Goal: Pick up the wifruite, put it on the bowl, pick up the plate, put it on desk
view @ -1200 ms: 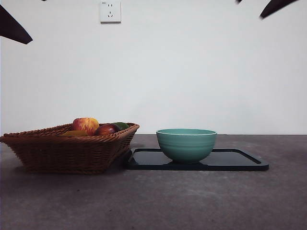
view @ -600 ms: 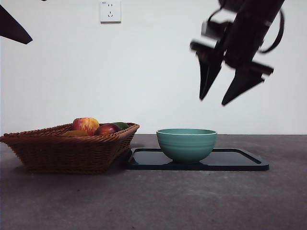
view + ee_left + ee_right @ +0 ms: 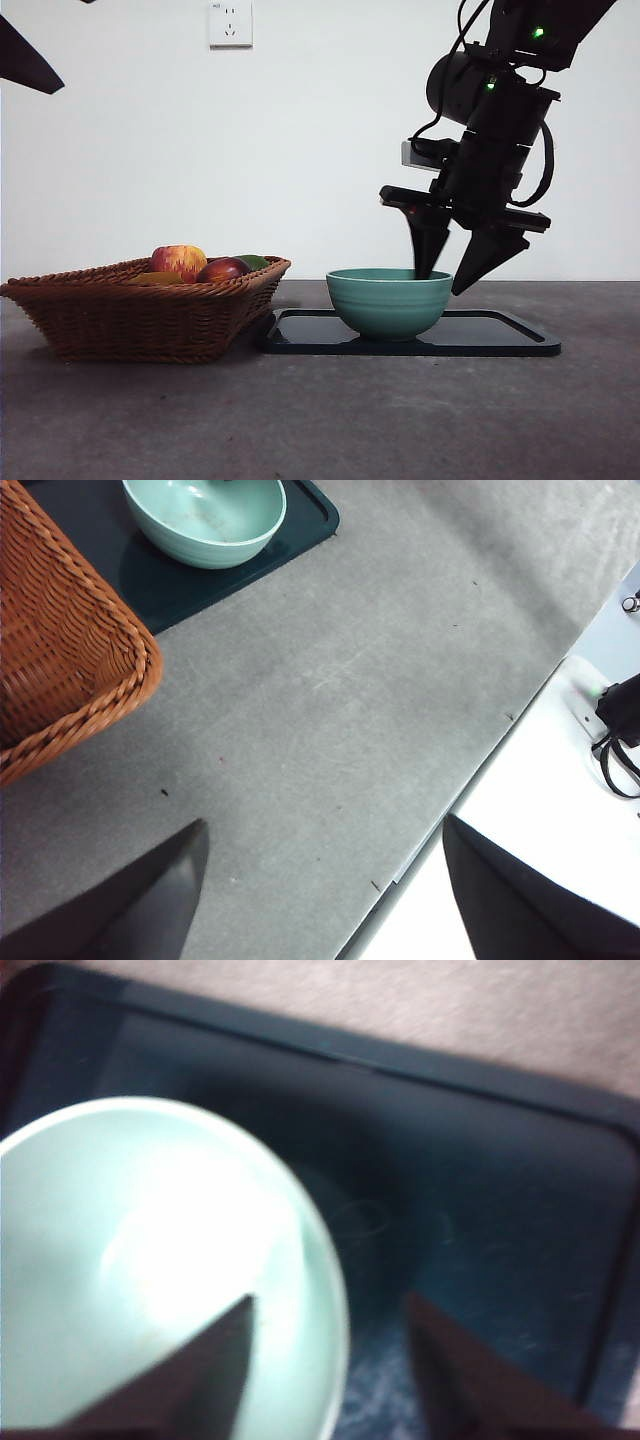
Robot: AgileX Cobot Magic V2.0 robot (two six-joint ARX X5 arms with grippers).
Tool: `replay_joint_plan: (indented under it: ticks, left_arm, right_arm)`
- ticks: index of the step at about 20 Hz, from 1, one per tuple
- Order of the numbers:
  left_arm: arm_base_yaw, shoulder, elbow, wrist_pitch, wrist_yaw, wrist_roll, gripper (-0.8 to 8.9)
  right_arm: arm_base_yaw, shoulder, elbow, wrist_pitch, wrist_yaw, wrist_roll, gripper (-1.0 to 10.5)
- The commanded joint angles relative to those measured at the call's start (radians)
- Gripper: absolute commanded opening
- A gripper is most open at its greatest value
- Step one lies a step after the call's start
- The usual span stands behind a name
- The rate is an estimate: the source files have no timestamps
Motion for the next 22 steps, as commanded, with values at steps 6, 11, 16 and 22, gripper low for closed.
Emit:
replay_joint_plan:
  ticks: [6, 11, 16, 22]
  left_arm:
    - [-0.005, 0.005, 0.008, 0.005, 0.005, 0.008, 3.71]
    - [-0.005, 0.005, 0.008, 0.005, 0.005, 0.008, 3.72]
    - [-0.005, 0.005, 0.008, 0.005, 0.005, 0.008, 3.72]
    - [-0.005, 0.005, 0.008, 0.003, 0.005, 0.008, 3.72]
  right_arm:
    - [0.003, -0.007, 0.026, 0.035, 0.009, -0.016, 0.1]
    - [0.004, -0.162, 0.026, 0.026, 0.029, -0.030, 0.1]
    - [0.016, -0.387, 0.026, -0.107, -0.059, -0.031, 0.1]
    - [0.052, -0.634, 0.019, -0.306, -0.048, -0.050, 0.1]
